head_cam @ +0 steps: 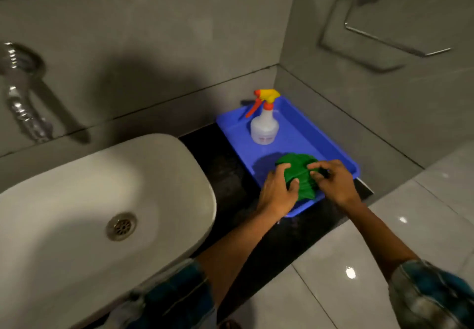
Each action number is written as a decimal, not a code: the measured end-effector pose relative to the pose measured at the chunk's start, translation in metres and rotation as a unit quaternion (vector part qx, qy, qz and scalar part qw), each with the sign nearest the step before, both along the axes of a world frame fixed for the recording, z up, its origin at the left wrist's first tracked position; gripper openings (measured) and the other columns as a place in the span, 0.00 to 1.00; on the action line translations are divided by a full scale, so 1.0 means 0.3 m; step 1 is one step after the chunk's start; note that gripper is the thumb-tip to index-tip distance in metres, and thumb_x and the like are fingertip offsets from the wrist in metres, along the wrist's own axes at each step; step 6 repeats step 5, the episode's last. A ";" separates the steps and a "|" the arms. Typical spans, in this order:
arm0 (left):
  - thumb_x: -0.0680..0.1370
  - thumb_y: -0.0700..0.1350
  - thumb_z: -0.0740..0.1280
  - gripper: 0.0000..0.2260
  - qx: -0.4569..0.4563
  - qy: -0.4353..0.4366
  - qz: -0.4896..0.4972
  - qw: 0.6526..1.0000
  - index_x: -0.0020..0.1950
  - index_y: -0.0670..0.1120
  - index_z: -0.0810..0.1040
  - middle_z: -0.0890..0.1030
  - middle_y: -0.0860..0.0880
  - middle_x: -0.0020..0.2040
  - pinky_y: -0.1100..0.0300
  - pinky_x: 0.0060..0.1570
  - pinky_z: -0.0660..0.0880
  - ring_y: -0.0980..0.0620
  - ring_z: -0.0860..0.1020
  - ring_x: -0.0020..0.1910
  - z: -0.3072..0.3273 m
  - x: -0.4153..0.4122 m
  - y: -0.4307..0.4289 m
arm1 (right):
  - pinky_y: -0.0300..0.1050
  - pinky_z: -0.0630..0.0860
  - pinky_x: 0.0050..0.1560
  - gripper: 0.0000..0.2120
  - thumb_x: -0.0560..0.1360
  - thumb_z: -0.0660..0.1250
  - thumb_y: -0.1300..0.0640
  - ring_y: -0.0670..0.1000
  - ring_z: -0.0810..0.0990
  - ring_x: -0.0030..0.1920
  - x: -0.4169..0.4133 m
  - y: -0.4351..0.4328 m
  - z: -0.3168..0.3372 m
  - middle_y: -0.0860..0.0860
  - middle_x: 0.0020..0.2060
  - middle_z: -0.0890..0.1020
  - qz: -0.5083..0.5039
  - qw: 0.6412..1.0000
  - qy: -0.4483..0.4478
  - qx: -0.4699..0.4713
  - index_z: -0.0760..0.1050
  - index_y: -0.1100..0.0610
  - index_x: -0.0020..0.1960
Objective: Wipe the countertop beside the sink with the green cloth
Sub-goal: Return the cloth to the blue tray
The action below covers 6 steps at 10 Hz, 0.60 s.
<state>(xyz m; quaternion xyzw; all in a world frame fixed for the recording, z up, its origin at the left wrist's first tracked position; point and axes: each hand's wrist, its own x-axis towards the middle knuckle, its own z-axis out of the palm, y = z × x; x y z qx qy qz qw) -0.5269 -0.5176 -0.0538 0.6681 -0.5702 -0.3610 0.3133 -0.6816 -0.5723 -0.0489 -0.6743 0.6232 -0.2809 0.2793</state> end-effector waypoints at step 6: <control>0.77 0.53 0.62 0.14 -0.262 -0.489 -0.002 0.832 0.58 0.52 0.80 0.68 0.41 0.74 0.38 0.70 0.62 0.41 0.67 0.73 0.185 0.607 0.105 | 0.55 0.68 0.53 0.18 0.75 0.59 0.45 0.61 0.76 0.53 0.468 -0.096 0.107 0.60 0.51 0.79 0.092 0.944 0.264 -0.174 0.77 0.56 0.55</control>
